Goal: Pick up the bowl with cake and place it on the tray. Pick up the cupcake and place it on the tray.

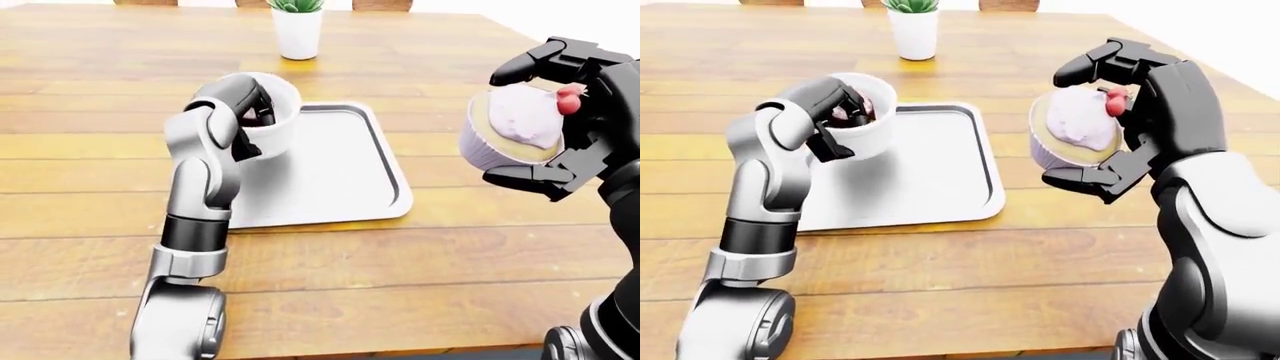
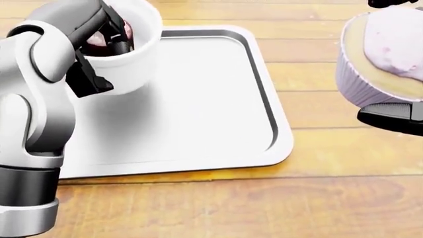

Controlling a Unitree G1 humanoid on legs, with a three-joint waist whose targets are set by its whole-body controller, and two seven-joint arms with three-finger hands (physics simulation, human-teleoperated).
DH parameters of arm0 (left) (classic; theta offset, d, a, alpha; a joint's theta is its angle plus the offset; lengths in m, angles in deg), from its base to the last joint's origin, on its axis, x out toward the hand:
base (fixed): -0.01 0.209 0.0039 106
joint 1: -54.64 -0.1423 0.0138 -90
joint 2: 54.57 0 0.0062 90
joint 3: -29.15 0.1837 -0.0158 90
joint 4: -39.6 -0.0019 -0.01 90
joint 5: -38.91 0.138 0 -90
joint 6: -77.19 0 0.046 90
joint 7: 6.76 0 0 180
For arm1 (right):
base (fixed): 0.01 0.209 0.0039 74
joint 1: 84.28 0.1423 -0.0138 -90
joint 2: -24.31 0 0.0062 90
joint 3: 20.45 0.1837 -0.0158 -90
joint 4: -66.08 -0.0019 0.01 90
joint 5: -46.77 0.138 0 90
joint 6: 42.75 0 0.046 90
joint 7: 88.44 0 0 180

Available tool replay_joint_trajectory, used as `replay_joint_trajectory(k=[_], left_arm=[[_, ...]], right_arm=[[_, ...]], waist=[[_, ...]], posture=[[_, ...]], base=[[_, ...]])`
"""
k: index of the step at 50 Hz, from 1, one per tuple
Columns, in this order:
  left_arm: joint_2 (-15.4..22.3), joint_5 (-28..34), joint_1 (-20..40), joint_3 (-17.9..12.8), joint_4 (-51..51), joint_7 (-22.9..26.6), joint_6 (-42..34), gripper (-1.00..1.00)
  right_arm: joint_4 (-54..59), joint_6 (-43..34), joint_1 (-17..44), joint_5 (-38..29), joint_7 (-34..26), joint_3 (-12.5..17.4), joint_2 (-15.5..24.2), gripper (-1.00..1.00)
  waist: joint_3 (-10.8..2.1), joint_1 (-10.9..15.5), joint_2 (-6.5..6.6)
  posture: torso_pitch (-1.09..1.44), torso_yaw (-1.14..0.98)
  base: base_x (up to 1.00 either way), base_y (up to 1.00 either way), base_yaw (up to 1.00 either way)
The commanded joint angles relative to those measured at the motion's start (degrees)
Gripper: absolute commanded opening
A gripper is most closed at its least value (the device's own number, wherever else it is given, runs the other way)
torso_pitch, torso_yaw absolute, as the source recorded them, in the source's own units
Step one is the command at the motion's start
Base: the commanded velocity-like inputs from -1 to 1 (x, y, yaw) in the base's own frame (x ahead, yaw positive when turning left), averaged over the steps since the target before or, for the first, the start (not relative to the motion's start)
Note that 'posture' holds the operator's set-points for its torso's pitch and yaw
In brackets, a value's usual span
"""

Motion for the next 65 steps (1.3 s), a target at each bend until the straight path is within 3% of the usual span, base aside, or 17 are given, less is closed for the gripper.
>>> replay_joint_trajectory(k=[1, 6, 13, 15, 26, 39, 46, 47, 48, 51, 56, 61, 65], left_arm=[[0.32, 0.46, 1.89, -0.55, 3.63, -3.07, 1.16, -0.49], [0.37, 0.50, 1.65, -0.56, 4.00, -2.90, 1.05, -0.26], [0.39, 0.30, 0.99, -0.76, 4.88, -2.71, 0.88, -0.24], [0.29, 0.10, 0.39, -0.80, 5.42, -2.72, 0.75, -0.04], [-0.55, -0.39, -1.75, -0.46, 7.08, -3.27, 0.53, 0.07], [-1.79, 1.06, -4.44, -0.89, 26.20, 7.98, -5.18, 0.19], [-0.21, -0.06, -5.44, -3.17, 35.56, 13.10, -9.08, 0.24], [0.09, -0.24, -5.83, -3.31, 36.65, 13.71, -9.50, 0.37], [0.45, -0.30, -5.96, -3.52, 37.84, 14.35, -9.99, 0.65], [0.94, 0.05, -6.80, -3.64, 41.90, 16.71, -11.52, 1.00], [0.92, 0.23, -8.19, -3.67, 45.29, 18.39, -12.55, 1.00], [0.67, 0.30, -9.02, -3.60, 46.20, 18.56, -12.77, 1.00], [-0.19, 0.78, -8.80, -3.07, 46.19, 18.50, -13.27, 1.00]], right_arm=[[-0.71, 2.15, 1.06, -0.41, 0.43, 0.61, 0.43, -1.00], [-1.02, 1.90, 1.00, -0.30, 0.45, 0.72, 0.41, -1.00], [-1.25, 1.88, 0.75, -0.19, 0.52, 0.89, 0.37, -1.00], [-1.23, 1.90, 0.83, -0.12, 0.55, 0.84, 0.37, -1.00], [-1.03, 2.00, 0.80, 0.09, 0.66, 1.00, 0.48, -1.00], [-1.37, -1.50, 4.72, 1.10, 1.18, 0.35, 2.08, -1.00], [1.42, -2.29, 10.43, -0.20, 2.22, -4.68, 1.55, -1.00], [2.13, -2.03, 11.27, -0.66, 2.30, -5.58, 1.23, -1.00], [2.83, -2.19, 12.56, -1.23, 2.34, -6.85, 1.06, -1.00], [5.25, -0.65, 14.20, -3.62, 2.04, -9.97, -0.58, -1.00], [6.57, -0.18, 15.67, -8.43, 0.08, -14.84, -4.34, -1.00], [8.43, 1.41, 15.71, -14.16, -3.12, -17.85, -8.51, -1.00], [10.91, 3.78, 15.16, -18.83, -4.84, -21.84, -13.93, -1.00]], waist=[[-1.41, 0.16, -0.31], [-1.49, 0.18, -0.27], [-1.52, 0.14, -0.20], [-1.55, 0.12, -0.18], [-1.69, 0.06, 0.06], [-1.34, -0.11, 0.84], [-1.24, -0.22, 1.44], [-1.20, -0.24, 1.53], [-1.15, -0.27, 1.63], [-1.04, -0.40, 1.89], [-1.05, -0.45, 2.21], [-1.23, -0.50, 2.68], [-1.46, -0.60, 2.80]], posture=[[0.00, 0.00], [0.00, 0.00], [0.00, 0.00], [0.00, 0.00], [0.00, 0.00], [0.00, 0.00], [0.00, 0.00], [0.00, 0.00], [0.00, 0.00], [0.00, 0.00], [0.00, 0.00], [0.00, 0.00], [0.00, 0.00]], base=[[0.00, 0.00, 0.00], [0.00, 0.00, 0.00], [0.00, 0.00, 0.00], [0.00, 0.00, 0.00], [0.00, 0.00, 0.00], [0.00, 0.00, 0.00], [0.00, 0.00, 0.00], [0.00, 0.00, 0.00], [0.00, 0.00, 0.00], [0.00, 0.00, 0.00], [0.00, 0.00, 0.00], [0.00, 0.00, 0.00], [0.00, 0.00, 0.00]])
